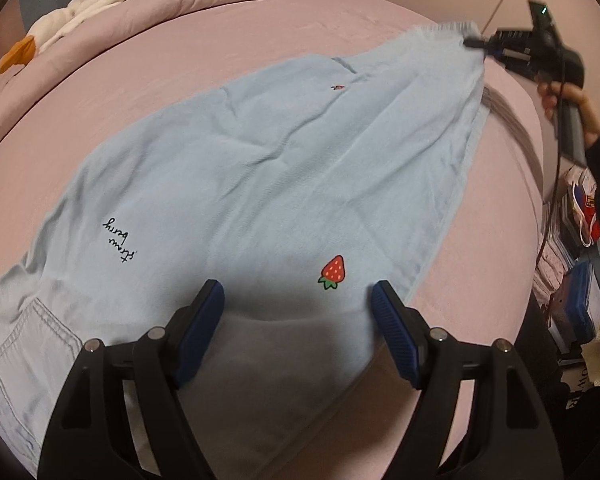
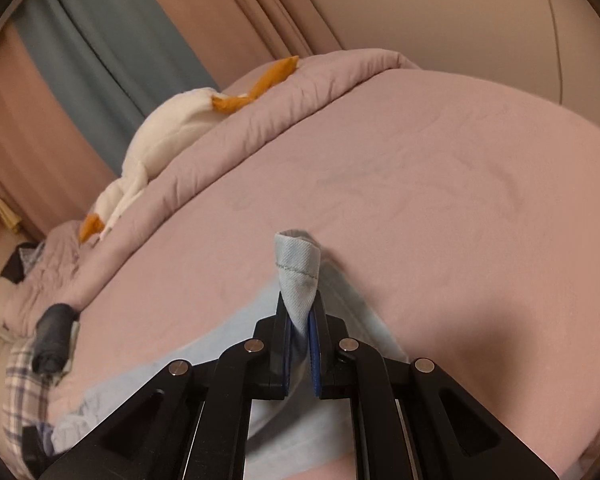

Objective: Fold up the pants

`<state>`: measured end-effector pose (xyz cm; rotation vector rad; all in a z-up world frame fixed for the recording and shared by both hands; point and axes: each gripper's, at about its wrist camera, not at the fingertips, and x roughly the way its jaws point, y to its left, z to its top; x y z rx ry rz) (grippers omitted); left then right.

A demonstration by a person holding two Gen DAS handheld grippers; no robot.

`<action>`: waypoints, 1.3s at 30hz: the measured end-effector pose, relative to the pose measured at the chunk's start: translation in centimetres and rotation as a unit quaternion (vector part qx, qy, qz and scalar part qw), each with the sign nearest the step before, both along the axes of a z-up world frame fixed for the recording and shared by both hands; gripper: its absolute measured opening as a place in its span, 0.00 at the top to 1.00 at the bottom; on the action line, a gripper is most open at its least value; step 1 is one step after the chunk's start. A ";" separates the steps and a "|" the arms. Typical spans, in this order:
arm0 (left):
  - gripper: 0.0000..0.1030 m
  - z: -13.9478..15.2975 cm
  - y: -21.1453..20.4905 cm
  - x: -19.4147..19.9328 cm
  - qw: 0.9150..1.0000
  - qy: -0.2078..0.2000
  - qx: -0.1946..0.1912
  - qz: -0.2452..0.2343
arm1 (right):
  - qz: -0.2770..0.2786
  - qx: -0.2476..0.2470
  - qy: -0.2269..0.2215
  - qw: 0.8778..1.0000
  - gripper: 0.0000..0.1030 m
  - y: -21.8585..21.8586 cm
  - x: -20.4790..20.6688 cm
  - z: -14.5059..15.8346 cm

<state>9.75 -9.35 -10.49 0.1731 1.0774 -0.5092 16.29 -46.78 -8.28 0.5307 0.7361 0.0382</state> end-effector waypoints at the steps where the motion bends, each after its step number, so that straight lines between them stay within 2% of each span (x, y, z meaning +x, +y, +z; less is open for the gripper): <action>1: 0.26 0.0 0.1 -0.1 1.000 0.000 0.000 -0.001 | 0.002 0.001 0.005 1.000 0.92 -0.1 0.1 -0.5; 3: 0.26 0.0 0.2 -0.2 1.000 0.003 0.001 -0.005 | -0.009 0.008 0.042 0.999 0.92 -0.9 0.3 -2.8; 5: 0.26 0.1 0.3 -0.3 1.000 0.006 0.002 -0.009 | -0.031 0.045 0.100 0.994 0.92 -2.1 0.2 -6.2; 9: 0.26 0.6 0.6 -0.5 1.000 0.010 0.006 -0.011 | -0.042 0.118 0.075 0.989 0.90 -3.7 -0.8 -7.8; 11: 0.26 0.9 1.0 -0.9 1.000 0.007 0.006 -0.008 | -0.047 0.123 0.075 0.988 0.79 -3.9 -0.8 -7.6; 12: 0.26 1.1 1.4 -1.3 1.000 0.004 0.005 -0.005 | -0.073 0.086 0.068 0.991 0.62 -3.9 -1.6 -6.3; 13: 0.26 1.3 1.6 -1.6 1.000 0.002 0.004 -0.003 | -0.073 0.086 0.068 0.991 0.43 -3.9 -1.6 -6.3; 14: 0.26 1.5 2.1 -2.0 1.000 -0.001 0.002 0.000 | -0.087 0.067 0.061 0.992 0.41 -3.8 -2.1 -5.5; 16: 0.26 1.8 3.2 -3.2 1.000 -0.009 0.004 0.009 | -0.096 0.039 0.038 0.994 0.41 -3.4 -3.6 -3.9; 18: 0.26 2.2 4.4 -4.2 1.000 -0.015 0.000 0.023 | -0.069 0.019 0.027 0.997 0.41 -2.1 -4.8 -2.6; 22: 0.26 2.5 6.7 -5.4 0.998 -0.025 -0.007 0.063 | 0.067 0.020 0.029 0.997 0.41 4.4 -6.6 -2.4; 26: 0.26 2.5 9.0 -6.7 0.995 -0.030 -0.013 0.095 | 0.193 0.051 0.042 0.979 0.44 11.9 -8.2 -4.1; 27: 0.26 2.6 9.7 -7.2 0.994 -0.033 -0.010 0.102 | 0.218 0.064 0.052 0.973 0.49 13.8 -8.3 -4.7; 29: 0.26 2.8 11.0 -7.8 0.993 -0.037 -0.011 0.114 | 0.251 0.075 0.067 0.963 0.52 17.0 -8.2 -5.8; 31: 0.26 3.1 12.0 -8.3 0.991 -0.043 -0.013 0.127 | 0.240 0.069 0.079 0.965 0.55 18.5 -7.4 -6.5; 33: 0.26 3.1 13.5 -8.8 0.989 -0.046 -0.015 0.142 | 0.215 0.100 0.083 0.968 0.57 18.3 -7.1 -7.3; 34: 0.26 3.1 14.0 -8.8 0.988 -0.046 -0.017 0.148 | 0.184 0.096 0.096 0.973 0.58 17.9 -7.0 -7.8; 36: 0.26 3.2 14.8 -9.1 0.986 -0.047 -0.026 0.157 | 0.171 0.093 0.110 0.975 0.60 17.8 -7.0 -8.2; 39: 0.26 3.0 15.1 -9.0 0.985 -0.046 -0.032 0.163 | 0.171 0.137 0.099 0.971 0.60 17.1 -7.8 -8.2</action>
